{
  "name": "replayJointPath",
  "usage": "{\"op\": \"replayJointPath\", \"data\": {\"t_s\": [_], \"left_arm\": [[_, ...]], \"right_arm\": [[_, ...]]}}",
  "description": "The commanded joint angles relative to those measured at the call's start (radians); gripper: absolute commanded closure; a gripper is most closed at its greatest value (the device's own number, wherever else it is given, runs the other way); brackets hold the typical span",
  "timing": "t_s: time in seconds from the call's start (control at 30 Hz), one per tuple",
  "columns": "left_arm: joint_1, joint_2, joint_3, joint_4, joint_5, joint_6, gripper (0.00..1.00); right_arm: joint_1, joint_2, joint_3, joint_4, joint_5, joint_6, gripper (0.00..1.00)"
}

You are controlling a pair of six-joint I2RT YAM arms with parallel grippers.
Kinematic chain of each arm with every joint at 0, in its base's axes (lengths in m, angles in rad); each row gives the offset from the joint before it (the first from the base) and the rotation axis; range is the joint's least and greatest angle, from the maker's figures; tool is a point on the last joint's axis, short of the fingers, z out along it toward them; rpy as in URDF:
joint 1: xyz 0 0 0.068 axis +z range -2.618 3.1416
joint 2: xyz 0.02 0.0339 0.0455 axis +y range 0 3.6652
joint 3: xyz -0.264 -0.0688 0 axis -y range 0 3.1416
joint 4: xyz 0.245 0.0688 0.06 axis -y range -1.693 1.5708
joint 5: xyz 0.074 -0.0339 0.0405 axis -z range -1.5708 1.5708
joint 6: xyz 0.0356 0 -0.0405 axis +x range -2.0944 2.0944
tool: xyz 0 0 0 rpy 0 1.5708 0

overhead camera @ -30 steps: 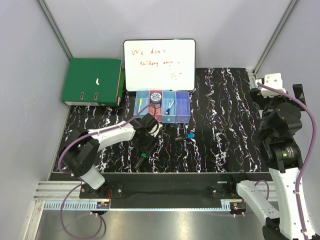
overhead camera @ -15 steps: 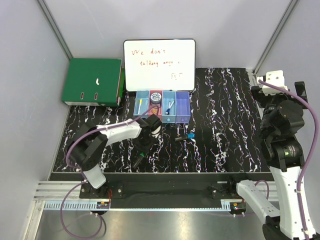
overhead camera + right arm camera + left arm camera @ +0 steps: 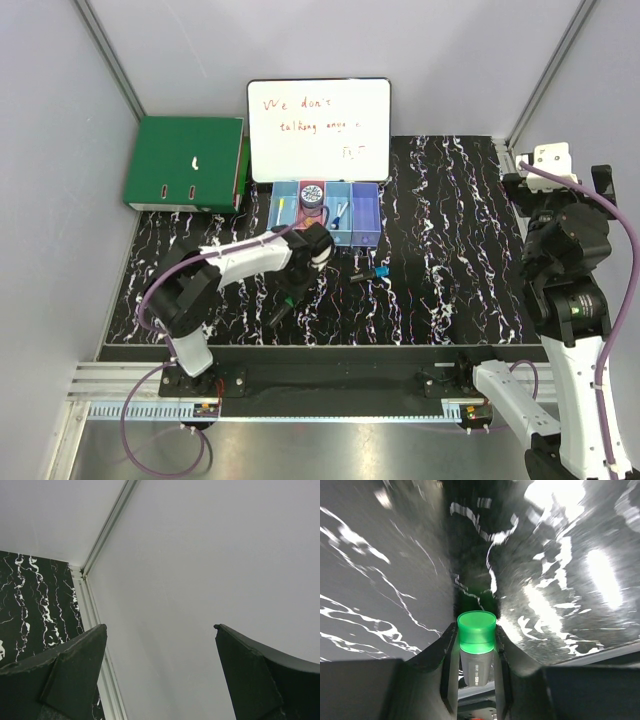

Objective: Sort the stationery into containers
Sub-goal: Pick up the pen from the corner of the board.

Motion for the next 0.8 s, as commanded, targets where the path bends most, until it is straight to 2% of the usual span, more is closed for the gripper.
{"op": "replayJointPath", "data": {"t_s": [0.0,0.2,0.33,0.53,0.63,0.67,0.77], "left_arm": [[0.063,-0.008,0.170,0.001,-0.004,0.028,1.00],[0.137,0.049,0.441,-0.030,0.099,0.028,1.00],[0.152,0.122,0.694,-0.033,0.156,0.015,1.00],[0.174,0.302,1.013,-0.028,0.204,-0.039,1.00],[0.175,0.353,1.075,-0.006,0.237,-0.048,1.00],[0.180,0.365,1.086,-0.004,0.254,-0.051,1.00],[0.206,0.354,1.069,0.040,0.352,-0.097,1.00]], "right_arm": [[-0.007,0.004,0.016,0.017,-0.024,0.012,0.03],[-0.007,-0.010,-0.007,-0.024,-0.052,0.038,0.03],[-0.007,-0.017,-0.010,-0.143,-0.121,0.096,0.03],[-0.007,-0.005,0.046,-0.401,-0.417,0.237,0.02],[-0.007,0.012,0.072,-0.495,-0.590,0.297,0.01],[-0.007,0.016,0.077,-0.515,-0.704,0.314,0.01],[-0.007,0.035,0.057,-0.533,-0.885,0.430,0.01]]}}
